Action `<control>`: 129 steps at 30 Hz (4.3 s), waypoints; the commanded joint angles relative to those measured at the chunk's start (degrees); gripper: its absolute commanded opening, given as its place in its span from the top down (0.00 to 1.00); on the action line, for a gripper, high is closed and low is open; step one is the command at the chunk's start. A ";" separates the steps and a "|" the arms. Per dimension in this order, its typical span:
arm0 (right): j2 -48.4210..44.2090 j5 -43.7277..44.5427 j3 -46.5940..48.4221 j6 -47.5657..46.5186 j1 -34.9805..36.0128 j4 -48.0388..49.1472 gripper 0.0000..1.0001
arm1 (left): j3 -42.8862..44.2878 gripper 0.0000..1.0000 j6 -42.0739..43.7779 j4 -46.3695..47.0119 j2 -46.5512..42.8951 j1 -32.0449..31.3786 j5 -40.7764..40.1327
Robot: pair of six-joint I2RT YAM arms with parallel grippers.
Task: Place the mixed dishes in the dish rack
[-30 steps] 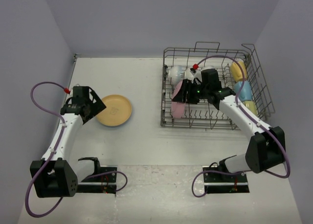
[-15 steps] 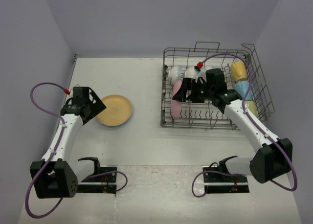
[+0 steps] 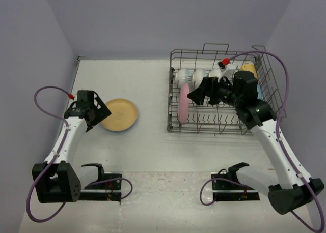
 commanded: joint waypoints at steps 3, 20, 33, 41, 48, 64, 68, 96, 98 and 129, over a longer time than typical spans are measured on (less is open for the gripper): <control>-4.89 0.90 3.03 -1.39 0.03 0.40 0.01 | 2.59 0.00 -0.08 -0.84 -0.41 0.04 -0.10; -6.65 11.89 1.89 -2.18 0.03 -4.08 0.01 | -1.45 0.07 -1.58 4.42 5.03 3.91 -0.37; -6.12 17.34 0.22 -2.88 0.03 -6.45 0.01 | -0.48 0.44 -3.07 8.65 16.11 3.91 -0.55; -6.30 18.66 -0.13 -2.97 -0.06 -6.71 0.01 | -0.13 0.61 -3.16 9.18 17.34 3.91 -0.02; -6.21 18.92 -0.13 -2.97 0.03 -6.63 0.01 | 0.22 0.81 -3.34 9.35 18.31 3.91 1.12; -5.33 18.22 -0.04 -3.32 0.03 -6.89 0.01 | 3.38 0.97 -1.23 4.44 14.27 3.65 2.71; -5.59 18.39 -0.04 -4.45 0.03 -6.98 0.01 | 4.44 1.00 -0.96 3.29 13.65 3.65 2.45; 26.11 22.26 11.46 -61.58 42.83 10.50 0.01 | 12.61 1.00 4.13 -5.85 -0.15 1.28 9.30; 31.39 23.58 13.49 -64.66 43.70 13.14 0.01 | 13.05 1.00 4.13 -6.29 -0.24 1.27 11.23; 49.16 28.59 17.80 -72.58 46.79 33.89 1.00 | 17.97 0.87 8.26 -14.99 -0.59 1.27 18.26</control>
